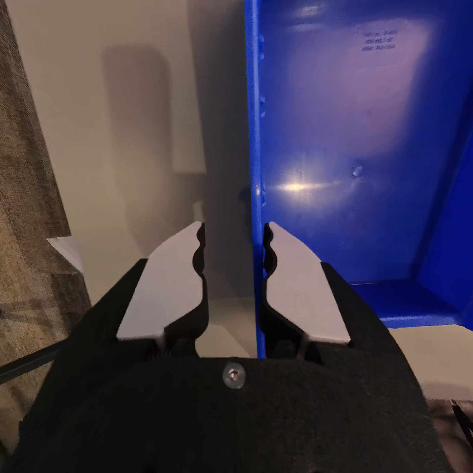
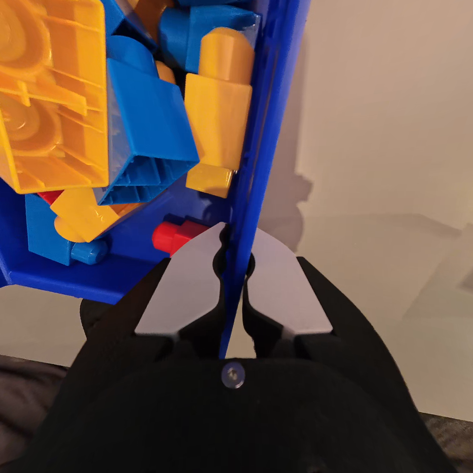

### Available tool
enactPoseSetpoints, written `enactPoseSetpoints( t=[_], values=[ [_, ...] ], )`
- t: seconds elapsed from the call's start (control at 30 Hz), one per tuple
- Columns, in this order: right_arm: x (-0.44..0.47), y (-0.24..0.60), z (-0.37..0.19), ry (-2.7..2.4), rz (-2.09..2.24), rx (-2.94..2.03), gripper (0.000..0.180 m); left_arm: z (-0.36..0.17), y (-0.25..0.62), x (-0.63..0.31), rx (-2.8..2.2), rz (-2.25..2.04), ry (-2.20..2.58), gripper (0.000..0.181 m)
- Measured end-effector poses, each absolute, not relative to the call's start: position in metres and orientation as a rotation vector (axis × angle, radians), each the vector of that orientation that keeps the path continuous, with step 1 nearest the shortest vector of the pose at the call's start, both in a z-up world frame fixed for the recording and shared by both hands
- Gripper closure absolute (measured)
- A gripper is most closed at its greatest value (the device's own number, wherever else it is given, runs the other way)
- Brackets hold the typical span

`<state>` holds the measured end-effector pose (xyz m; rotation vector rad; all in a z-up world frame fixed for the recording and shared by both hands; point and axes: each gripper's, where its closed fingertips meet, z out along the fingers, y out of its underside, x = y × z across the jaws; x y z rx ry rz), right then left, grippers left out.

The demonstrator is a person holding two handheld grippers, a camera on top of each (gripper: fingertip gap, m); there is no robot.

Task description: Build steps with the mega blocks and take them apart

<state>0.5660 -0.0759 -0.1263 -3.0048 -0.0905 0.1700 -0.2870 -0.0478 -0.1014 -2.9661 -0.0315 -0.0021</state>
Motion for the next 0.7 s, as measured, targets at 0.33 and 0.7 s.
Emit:
enactPoseSetpoints(
  t=[0.33, 0.7],
  values=[
    [0.566, -0.075, -0.127, -0.12, 0.18, -2.999, 0.171, -0.113, -0.047, -0.266, -3.054, -0.062, 0.063, 0.174],
    [0.566, -0.075, -0.129, -0.151, 0.133, -3.013, 0.17, -0.114, -0.038, -0.216, -3.082, -0.089, 0.264, 0.173]
  ],
)
